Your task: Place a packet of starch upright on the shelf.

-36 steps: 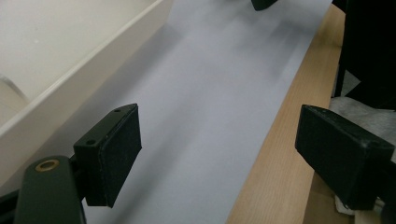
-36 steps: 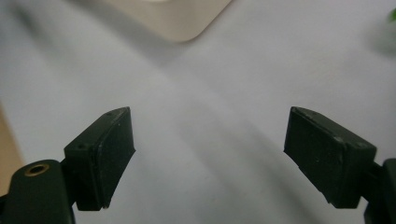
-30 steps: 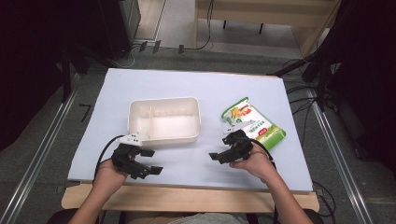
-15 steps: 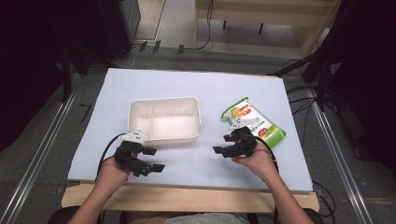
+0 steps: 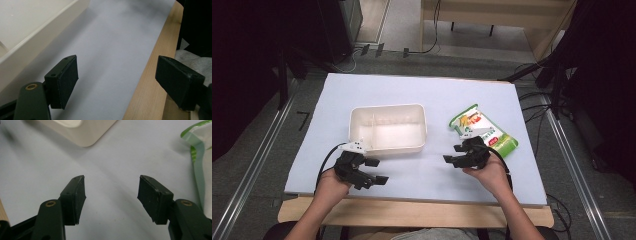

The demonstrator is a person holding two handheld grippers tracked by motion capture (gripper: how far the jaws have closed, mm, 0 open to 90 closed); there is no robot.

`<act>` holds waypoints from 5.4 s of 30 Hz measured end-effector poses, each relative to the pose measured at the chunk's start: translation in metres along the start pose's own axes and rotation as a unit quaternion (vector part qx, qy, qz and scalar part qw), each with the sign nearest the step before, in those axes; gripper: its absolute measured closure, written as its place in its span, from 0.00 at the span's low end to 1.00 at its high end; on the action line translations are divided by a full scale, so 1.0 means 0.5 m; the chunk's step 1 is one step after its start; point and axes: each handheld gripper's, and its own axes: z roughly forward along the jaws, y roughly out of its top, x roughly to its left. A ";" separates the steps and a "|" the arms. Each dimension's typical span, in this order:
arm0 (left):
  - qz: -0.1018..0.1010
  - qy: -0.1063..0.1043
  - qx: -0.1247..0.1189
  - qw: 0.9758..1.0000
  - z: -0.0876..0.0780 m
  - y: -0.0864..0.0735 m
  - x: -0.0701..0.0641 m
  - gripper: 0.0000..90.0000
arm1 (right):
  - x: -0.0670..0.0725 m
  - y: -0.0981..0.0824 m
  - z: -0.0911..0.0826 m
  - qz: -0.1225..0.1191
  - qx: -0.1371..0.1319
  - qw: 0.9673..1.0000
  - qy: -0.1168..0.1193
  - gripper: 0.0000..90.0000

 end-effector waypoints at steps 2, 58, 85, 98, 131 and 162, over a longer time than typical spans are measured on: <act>0.002 0.001 0.002 1.000 0.000 0.000 0.000 0.21 | -0.004 -0.001 -0.003 0.003 -0.006 1.000 -0.005 0.46; -0.010 0.020 -0.011 1.000 -0.007 -0.001 0.005 0.21 | -0.133 -0.030 -0.003 0.089 0.065 0.992 -0.058 1.00; -0.002 0.006 -0.006 1.000 -0.010 -0.007 -0.001 0.22 | -0.216 0.037 -0.056 0.171 0.017 0.983 -0.067 1.00; -0.009 0.006 -0.014 1.000 -0.013 -0.011 -0.003 0.22 | -0.312 0.182 0.054 0.190 0.023 0.973 -0.127 1.00; -0.044 0.082 -0.018 0.995 -0.007 -0.017 0.048 0.22 | -0.265 0.150 0.112 0.141 0.103 0.980 -0.094 1.00; -0.040 0.063 -0.020 0.997 -0.019 -0.002 0.078 0.24 | -0.179 0.036 0.025 0.112 0.110 0.987 -0.030 1.00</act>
